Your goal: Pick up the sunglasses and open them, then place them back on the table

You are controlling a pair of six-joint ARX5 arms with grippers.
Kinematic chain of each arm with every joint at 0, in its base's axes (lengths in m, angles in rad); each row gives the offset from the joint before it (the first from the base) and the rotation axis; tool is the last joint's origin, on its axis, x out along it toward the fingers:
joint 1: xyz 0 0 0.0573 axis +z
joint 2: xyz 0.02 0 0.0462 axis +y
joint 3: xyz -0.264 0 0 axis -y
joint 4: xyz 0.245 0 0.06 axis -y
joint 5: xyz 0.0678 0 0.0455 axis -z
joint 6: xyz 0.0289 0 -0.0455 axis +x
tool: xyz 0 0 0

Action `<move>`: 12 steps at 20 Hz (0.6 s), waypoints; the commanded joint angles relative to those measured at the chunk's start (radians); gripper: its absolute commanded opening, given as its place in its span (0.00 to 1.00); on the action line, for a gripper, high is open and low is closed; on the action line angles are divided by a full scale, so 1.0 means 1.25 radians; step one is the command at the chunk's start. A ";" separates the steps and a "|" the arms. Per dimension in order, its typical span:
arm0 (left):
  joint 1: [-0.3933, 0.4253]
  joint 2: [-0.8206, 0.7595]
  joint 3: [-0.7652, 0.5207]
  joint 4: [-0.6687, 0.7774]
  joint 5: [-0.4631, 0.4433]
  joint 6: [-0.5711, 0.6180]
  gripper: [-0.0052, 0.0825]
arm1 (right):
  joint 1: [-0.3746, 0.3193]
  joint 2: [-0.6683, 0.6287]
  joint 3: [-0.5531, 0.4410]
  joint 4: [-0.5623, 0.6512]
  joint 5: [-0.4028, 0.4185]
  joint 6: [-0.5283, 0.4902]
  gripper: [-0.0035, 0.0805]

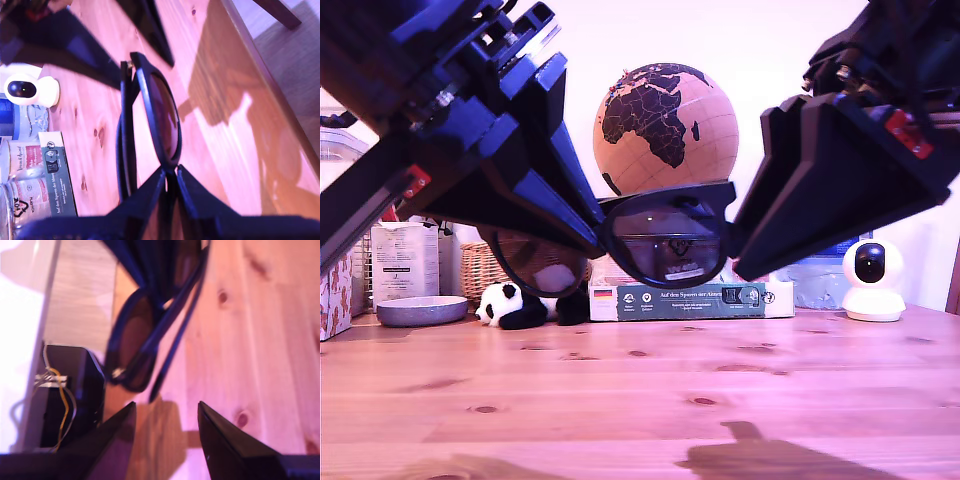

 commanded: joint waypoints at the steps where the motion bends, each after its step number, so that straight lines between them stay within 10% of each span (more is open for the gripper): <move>1: -0.002 0.004 -0.013 0.006 0.010 0.001 0.03 | 0.006 0.004 0.002 0.013 0.001 -0.001 0.46; 12: -0.018 0.004 -0.013 -0.001 0.037 0.009 0.03 | 0.006 0.004 0.002 0.088 0.105 0.000 0.46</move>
